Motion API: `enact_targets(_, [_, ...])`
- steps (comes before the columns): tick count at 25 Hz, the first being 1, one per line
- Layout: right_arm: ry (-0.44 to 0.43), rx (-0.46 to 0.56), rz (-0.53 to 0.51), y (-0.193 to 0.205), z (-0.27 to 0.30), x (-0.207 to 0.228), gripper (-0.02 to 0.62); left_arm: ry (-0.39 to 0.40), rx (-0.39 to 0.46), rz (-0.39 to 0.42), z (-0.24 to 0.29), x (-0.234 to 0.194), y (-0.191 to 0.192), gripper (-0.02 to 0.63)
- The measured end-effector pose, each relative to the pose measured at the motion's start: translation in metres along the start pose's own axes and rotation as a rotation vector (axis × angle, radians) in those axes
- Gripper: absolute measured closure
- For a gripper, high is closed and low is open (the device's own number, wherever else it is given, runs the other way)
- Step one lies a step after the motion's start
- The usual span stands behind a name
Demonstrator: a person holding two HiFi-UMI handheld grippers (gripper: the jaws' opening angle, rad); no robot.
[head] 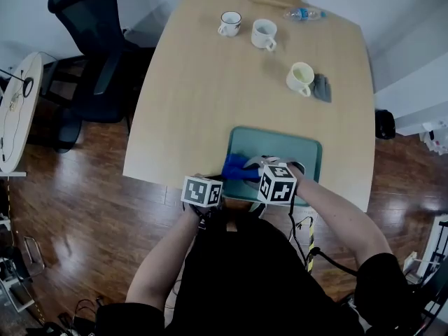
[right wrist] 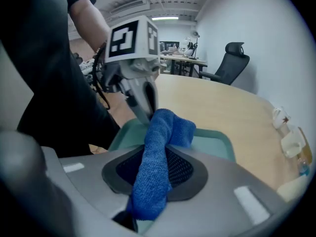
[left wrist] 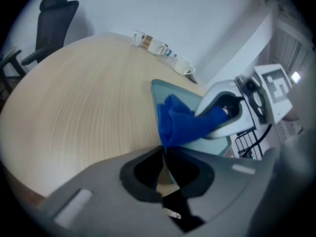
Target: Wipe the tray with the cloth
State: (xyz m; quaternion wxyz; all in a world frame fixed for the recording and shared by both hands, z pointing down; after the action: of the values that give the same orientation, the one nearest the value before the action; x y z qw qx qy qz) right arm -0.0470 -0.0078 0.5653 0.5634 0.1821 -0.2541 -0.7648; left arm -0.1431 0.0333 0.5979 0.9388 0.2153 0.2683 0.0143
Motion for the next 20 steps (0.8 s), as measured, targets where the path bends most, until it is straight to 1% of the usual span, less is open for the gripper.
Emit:
enact_targets(4, [-0.087, 0.085, 0.109, 0.002, 0.0, -0.045, 0.486, -0.002, 0.014, 0.008, -0.001, -0.001, 0.002, 0.575])
enact_targets(7, [-0.207, 0.128, 0.156, 0.007, -0.002, -0.064, 0.488, -0.021, 0.023, 0.014, -0.001, 0.0, 0.002, 0.575])
enact_targets(8, [-0.221, 0.137, 0.162, 0.008, -0.003, -0.066, 0.488, -0.028, 0.022, 0.019, 0.0, 0.0, 0.003, 0.575])
enact_targets(10, [-0.212, 0.149, 0.169, 0.011, -0.007, -0.062, 0.488, -0.038, 0.014, 0.032, 0.002, 0.002, 0.004, 0.574])
enact_targets(12, [-0.17, 0.157, 0.181, 0.017, -0.014, -0.046, 0.488, -0.045, 0.004, 0.047, 0.004, 0.004, 0.004, 0.569])
enact_targets(13, [-0.133, 0.159, 0.192, 0.021, -0.019, -0.033, 0.488, -0.048, -0.001, 0.057, 0.005, 0.005, 0.004, 0.569])
enact_targets(15, [-0.023, 0.144, 0.203, 0.031, -0.033, 0.002, 0.488, -0.051, -0.006, 0.071, 0.005, 0.005, 0.003, 0.569])
enact_targets(18, [0.18, 0.075, 0.171, 0.046, -0.057, 0.064, 0.488, -0.052, -0.012, 0.074, 0.005, 0.005, 0.003, 0.569])
enact_targets(20, [0.275, 0.03, 0.158, 0.057, -0.065, 0.095, 0.488, -0.055, -0.019, 0.081, 0.005, 0.005, 0.003, 0.569])
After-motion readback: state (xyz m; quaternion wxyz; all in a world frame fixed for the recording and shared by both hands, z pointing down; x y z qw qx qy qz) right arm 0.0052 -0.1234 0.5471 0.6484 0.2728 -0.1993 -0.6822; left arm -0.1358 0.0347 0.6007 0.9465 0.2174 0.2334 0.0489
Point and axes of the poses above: the fingertips, and each gripper's own axes: z forward along the fingers, x to its right, y out of its underside, the point moved 6 cm from there along -z, backward along the fingers, and after that the axes turned 4 degrees about x, right-handed, at the moved point
